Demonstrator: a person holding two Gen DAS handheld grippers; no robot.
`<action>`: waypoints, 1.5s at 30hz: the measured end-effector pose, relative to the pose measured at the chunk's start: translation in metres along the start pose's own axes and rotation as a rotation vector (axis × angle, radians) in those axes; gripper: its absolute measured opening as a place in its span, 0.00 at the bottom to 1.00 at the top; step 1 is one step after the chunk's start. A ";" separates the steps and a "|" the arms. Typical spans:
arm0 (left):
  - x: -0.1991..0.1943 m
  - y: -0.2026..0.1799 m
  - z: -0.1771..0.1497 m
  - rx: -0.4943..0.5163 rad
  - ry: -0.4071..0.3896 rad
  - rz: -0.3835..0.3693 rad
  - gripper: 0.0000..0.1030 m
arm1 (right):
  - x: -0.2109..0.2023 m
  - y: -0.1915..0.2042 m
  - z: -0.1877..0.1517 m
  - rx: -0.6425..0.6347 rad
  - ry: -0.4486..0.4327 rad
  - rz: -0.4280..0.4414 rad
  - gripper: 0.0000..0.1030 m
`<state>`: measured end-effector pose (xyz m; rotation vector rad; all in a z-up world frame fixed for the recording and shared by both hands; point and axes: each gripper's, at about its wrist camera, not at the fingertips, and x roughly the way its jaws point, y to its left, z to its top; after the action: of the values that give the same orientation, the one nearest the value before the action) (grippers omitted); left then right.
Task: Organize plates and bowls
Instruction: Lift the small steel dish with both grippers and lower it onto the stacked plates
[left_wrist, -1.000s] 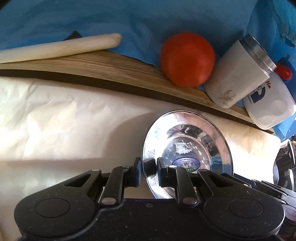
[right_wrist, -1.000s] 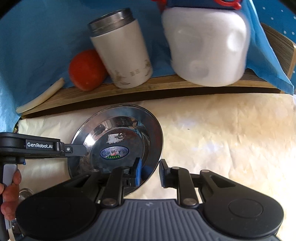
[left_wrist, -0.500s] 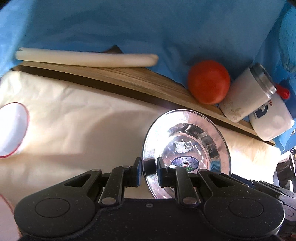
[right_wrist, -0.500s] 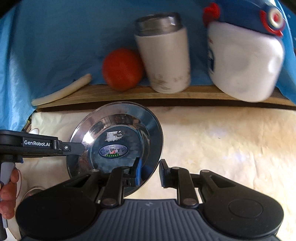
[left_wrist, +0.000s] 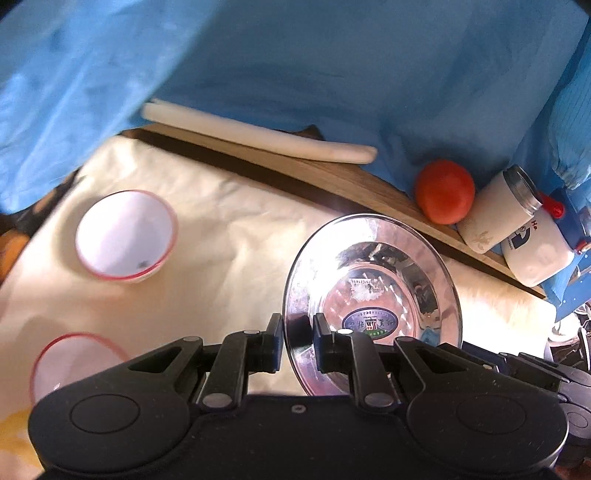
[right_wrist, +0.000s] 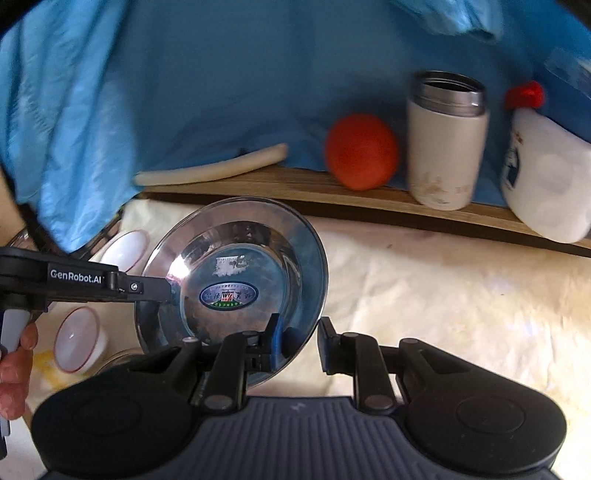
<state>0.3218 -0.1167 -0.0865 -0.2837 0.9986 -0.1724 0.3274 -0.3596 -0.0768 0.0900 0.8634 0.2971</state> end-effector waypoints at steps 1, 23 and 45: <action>-0.007 0.006 -0.003 -0.002 0.000 0.002 0.17 | -0.003 0.002 -0.003 -0.007 0.002 0.004 0.22; -0.072 0.065 -0.067 -0.040 0.057 0.036 0.18 | -0.043 0.016 -0.054 -0.112 0.117 0.072 0.23; -0.077 0.071 -0.089 -0.047 0.127 0.067 0.19 | -0.033 0.054 -0.061 -0.138 0.206 0.069 0.23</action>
<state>0.2058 -0.0418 -0.0922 -0.2848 1.1375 -0.1072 0.2486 -0.3199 -0.0815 -0.0397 1.0426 0.4348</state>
